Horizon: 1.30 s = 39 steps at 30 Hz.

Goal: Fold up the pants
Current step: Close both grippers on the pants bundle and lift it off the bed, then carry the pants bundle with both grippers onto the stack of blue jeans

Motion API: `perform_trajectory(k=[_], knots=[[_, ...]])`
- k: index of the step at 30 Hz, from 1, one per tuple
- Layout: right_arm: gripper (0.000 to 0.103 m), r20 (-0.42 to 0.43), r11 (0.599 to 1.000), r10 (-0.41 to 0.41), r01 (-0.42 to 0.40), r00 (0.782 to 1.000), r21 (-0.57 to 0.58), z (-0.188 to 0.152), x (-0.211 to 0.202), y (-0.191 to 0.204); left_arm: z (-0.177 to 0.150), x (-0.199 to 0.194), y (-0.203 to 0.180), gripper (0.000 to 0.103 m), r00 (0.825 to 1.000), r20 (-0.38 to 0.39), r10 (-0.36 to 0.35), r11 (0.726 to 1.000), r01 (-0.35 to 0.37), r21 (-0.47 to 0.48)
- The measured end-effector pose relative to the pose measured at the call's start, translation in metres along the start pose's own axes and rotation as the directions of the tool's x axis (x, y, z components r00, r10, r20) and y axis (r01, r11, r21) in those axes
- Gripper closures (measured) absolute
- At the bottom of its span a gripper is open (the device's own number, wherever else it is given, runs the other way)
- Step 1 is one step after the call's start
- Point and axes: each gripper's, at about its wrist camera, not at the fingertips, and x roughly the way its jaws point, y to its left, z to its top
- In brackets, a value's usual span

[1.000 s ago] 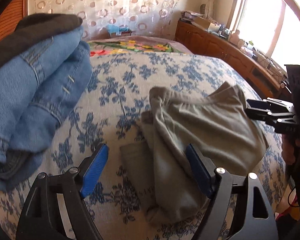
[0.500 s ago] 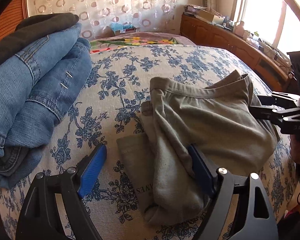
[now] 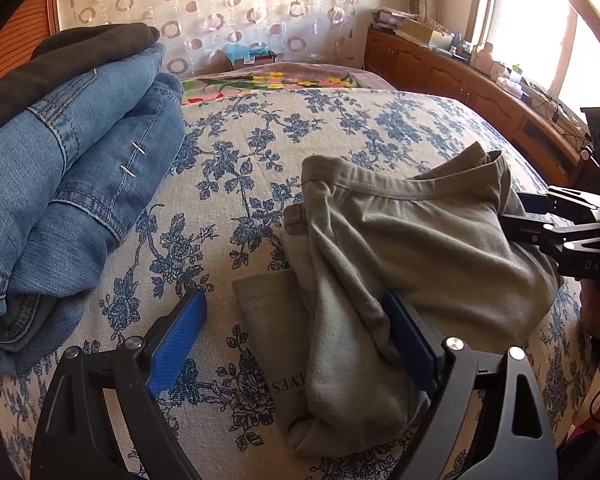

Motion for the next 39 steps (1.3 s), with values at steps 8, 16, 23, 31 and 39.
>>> perform_trajectory(k=[8, 16, 23, 31, 39], knots=[[0.068, -0.013, 0.998, 0.06, -0.06, 0.998, 0.005, 0.004, 0.002, 0.0, -0.001, -0.008, 0.003, 0.061, 0.994, 0.026, -0.109, 0.993, 0.11, -0.038], [0.09, 0.02, 0.992, 0.124, -0.123, 0.992, -0.033, 0.017, -0.006, 0.004, 0.0, -0.029, -0.002, 0.089, 0.978, 0.079, -0.194, 0.98, 0.197, -0.028], [0.09, 0.125, 0.982, 0.142, -0.124, 0.982, -0.143, 0.06, -0.037, 0.029, 0.014, -0.079, 0.013, 0.089, 0.969, 0.203, -0.144, 0.987, 0.157, -0.046], [0.09, 0.208, 0.952, 0.2, -0.14, 0.957, -0.272, 0.116, -0.059, 0.066, 0.034, -0.134, 0.048, 0.089, 0.939, 0.34, -0.05, 0.991, 0.09, -0.102], [0.09, 0.215, 0.913, 0.259, -0.165, 0.942, -0.373, 0.183, -0.035, 0.103, 0.05, -0.165, 0.081, 0.089, 0.904, 0.42, 0.077, 0.983, 0.002, -0.184]])
